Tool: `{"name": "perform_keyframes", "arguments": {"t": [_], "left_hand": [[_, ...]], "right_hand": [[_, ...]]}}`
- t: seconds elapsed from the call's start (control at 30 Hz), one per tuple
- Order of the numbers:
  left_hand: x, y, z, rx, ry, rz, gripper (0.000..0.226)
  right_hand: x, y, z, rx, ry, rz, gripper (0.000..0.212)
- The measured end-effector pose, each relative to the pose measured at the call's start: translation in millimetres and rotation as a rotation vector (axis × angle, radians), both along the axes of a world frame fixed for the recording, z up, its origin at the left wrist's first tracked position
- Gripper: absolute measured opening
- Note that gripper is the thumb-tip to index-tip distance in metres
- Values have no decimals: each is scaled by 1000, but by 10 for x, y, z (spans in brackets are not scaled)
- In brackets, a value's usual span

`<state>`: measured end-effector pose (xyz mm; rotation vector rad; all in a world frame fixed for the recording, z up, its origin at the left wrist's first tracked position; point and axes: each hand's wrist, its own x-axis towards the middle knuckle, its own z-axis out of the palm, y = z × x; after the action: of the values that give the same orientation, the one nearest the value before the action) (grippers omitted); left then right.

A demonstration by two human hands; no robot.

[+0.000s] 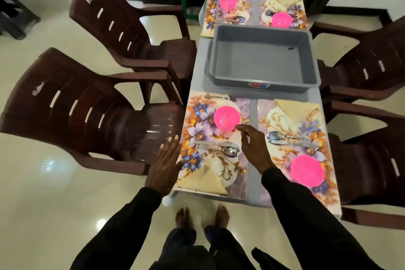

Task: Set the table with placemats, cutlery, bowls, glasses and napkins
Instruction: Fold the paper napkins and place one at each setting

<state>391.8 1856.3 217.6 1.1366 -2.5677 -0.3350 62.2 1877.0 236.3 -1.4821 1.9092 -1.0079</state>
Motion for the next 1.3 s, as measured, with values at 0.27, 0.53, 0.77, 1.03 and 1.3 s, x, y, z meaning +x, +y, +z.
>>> {"name": "perform_keyframes", "arguments": {"t": [0.27, 0.53, 0.77, 1.03, 1.3], "left_hand": [[-333, -1244, -217, 91, 7, -192, 86], [-955, -2340, -818, 129, -165, -337, 65], [-1019, -2522, -1075, 102, -208, -322, 61], [-971, -2533, -1130, 59, -186, -333, 60], [-964, -2562, -1125, 92, -212, -355, 63]], "right_hand": [[-468, -876, -158, 221, 316, -15, 56], [-968, -1286, -626, 346, 511, 250, 68], [-1008, -1389, -885, 261, 633, 343, 77], [-1004, -1407, -968, 295, 578, 321, 96], [-992, -1408, -1005, 246, 623, 291, 76]]}}
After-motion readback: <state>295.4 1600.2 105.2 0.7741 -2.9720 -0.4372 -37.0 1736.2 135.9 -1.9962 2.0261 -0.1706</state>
